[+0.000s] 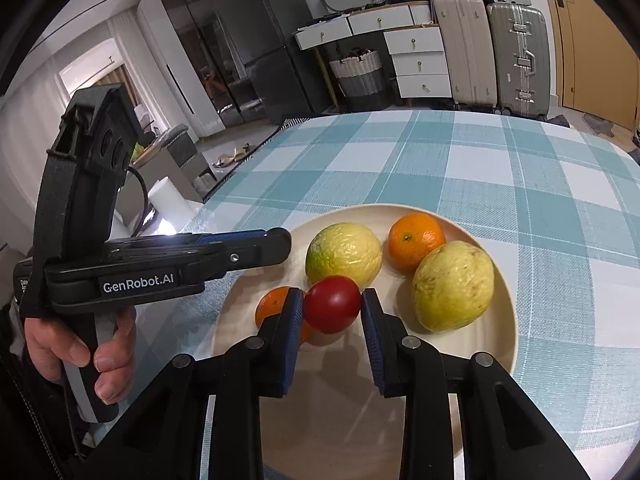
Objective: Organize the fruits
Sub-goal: 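Carry the plum and tomato onto the cream plate and open both tools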
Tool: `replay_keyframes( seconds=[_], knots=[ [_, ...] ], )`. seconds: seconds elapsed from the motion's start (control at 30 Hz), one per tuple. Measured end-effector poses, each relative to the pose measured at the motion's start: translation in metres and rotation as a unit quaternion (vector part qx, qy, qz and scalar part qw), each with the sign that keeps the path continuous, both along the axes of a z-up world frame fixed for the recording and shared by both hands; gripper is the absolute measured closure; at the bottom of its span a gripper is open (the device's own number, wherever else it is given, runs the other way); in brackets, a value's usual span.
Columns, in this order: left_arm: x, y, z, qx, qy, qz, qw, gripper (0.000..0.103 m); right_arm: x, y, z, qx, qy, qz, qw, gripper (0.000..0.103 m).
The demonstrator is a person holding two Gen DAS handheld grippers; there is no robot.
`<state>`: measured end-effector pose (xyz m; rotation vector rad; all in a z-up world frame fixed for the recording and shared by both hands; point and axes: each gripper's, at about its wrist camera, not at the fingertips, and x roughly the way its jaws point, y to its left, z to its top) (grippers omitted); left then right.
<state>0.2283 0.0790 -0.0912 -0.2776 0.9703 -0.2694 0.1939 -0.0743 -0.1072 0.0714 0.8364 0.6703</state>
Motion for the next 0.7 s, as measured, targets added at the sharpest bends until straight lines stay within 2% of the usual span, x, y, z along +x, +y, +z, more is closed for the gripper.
replay_keyframes(
  seconds=[0.1,0.23,0.27,0.33,0.47,0.6,0.7],
  knots=[
    [0.001,0.0,0.001,0.003,0.004,0.006,1.0,0.081,0.0,0.001,0.0,0.001,-0.004,-0.001,1.0,0.071],
    [-0.004,-0.002,0.005,0.02,0.002,0.007,0.9998,0.08,-0.003,-0.003,0.003,0.018,-0.013,-0.003,1.0,0.055],
    [-0.006,-0.001,0.007,0.021,0.0,0.009,0.9997,0.08,-0.005,-0.005,0.005,0.023,-0.016,-0.004,1.0,0.054],
    [-0.012,-0.001,0.012,0.023,-0.004,0.01,0.9997,0.078,-0.007,-0.008,0.007,0.026,-0.021,-0.011,0.999,0.053],
    [-0.027,-0.004,0.023,0.034,-0.018,0.016,0.9991,0.07,-0.015,-0.017,0.012,0.028,-0.023,-0.021,0.999,0.053],
    [-0.04,-0.008,0.033,0.047,-0.03,0.021,0.9982,0.069,-0.027,-0.028,0.021,0.028,-0.036,-0.036,0.998,0.048],
    [-0.053,-0.012,0.041,0.052,-0.038,0.023,0.9977,0.069,-0.036,-0.035,0.028,0.03,-0.046,-0.047,0.997,0.034]
  ],
)
